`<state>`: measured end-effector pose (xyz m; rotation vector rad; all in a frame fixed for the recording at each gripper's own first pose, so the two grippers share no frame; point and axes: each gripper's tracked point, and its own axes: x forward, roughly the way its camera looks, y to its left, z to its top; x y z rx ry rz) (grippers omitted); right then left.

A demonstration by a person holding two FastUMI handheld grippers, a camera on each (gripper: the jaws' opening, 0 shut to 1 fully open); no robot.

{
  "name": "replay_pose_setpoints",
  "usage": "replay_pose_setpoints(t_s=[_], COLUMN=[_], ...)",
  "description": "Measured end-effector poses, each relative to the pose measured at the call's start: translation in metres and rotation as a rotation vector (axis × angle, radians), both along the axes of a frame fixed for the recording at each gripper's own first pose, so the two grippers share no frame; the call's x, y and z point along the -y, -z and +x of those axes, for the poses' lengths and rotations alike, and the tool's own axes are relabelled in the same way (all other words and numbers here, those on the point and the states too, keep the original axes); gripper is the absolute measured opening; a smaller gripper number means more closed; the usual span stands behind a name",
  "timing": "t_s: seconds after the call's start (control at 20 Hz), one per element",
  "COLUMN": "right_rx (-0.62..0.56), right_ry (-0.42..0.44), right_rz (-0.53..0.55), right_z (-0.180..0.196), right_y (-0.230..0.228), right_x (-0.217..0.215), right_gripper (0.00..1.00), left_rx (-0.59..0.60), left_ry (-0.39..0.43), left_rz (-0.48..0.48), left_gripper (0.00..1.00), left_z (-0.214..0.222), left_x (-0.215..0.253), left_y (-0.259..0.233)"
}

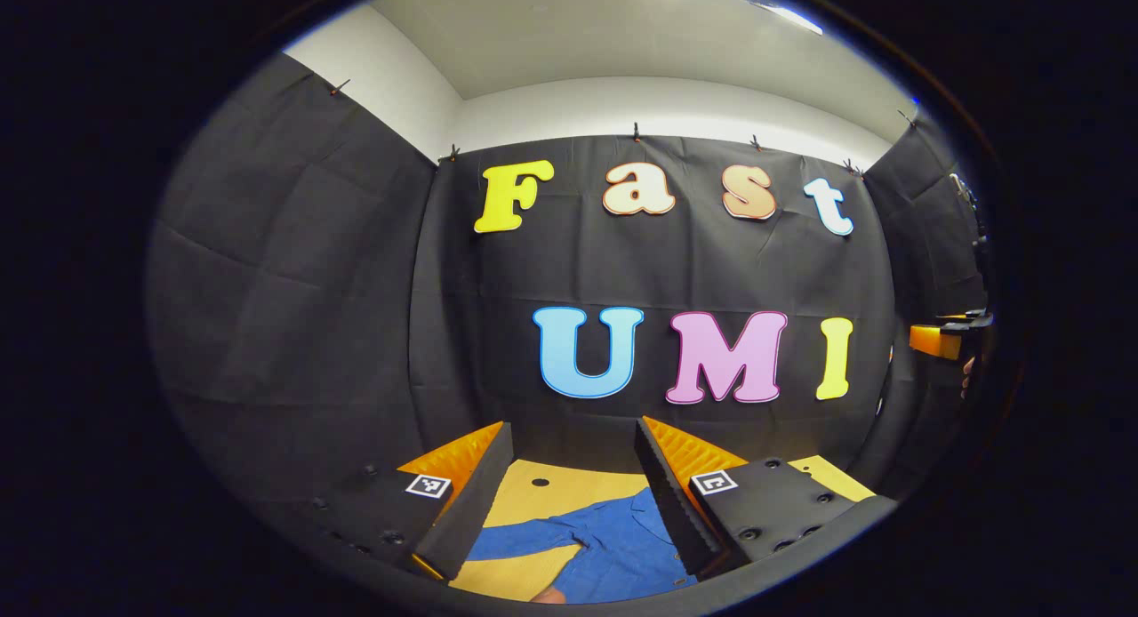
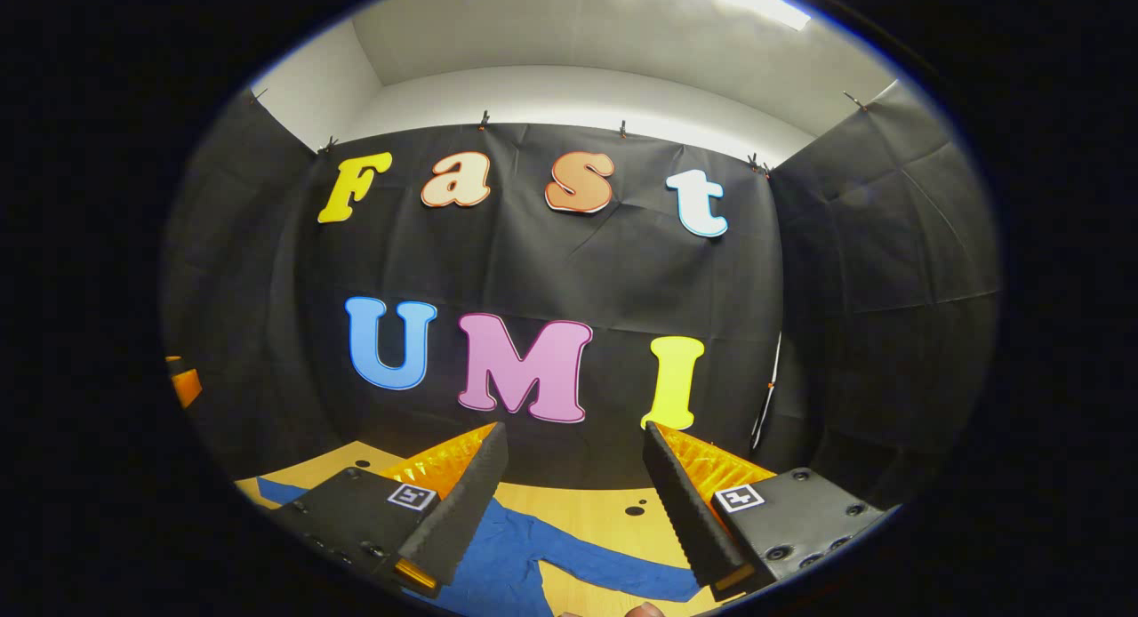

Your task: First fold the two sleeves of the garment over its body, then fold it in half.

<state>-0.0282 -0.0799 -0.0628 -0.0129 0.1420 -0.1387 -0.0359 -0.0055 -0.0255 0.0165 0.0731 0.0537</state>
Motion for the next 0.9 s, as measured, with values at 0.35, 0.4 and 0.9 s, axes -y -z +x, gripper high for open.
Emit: replay_pose_setpoints(t_s=[0.35,0.4,0.9], right_rx=[-0.192,-0.234,-0.805], right_ry=[0.085,0.102,0.274], right_rz=[0.020,0.039,0.418], right_z=[0.009,0.008,-0.024], right_y=[0.067,0.082,0.302], right_x=[0.051,0.062,0.140], right_gripper=[0.93,0.98,0.96], left_rx=[-0.019,-0.023,-0.086], left_ry=[0.006,0.009,0.001], left_rz=[-0.005,-0.013,-0.036], left_gripper=[0.82,0.81,0.81], left_z=[0.009,0.011,0.033], left_x=[-0.004,-0.004,-0.001], left_y=[0.011,0.013,0.049])
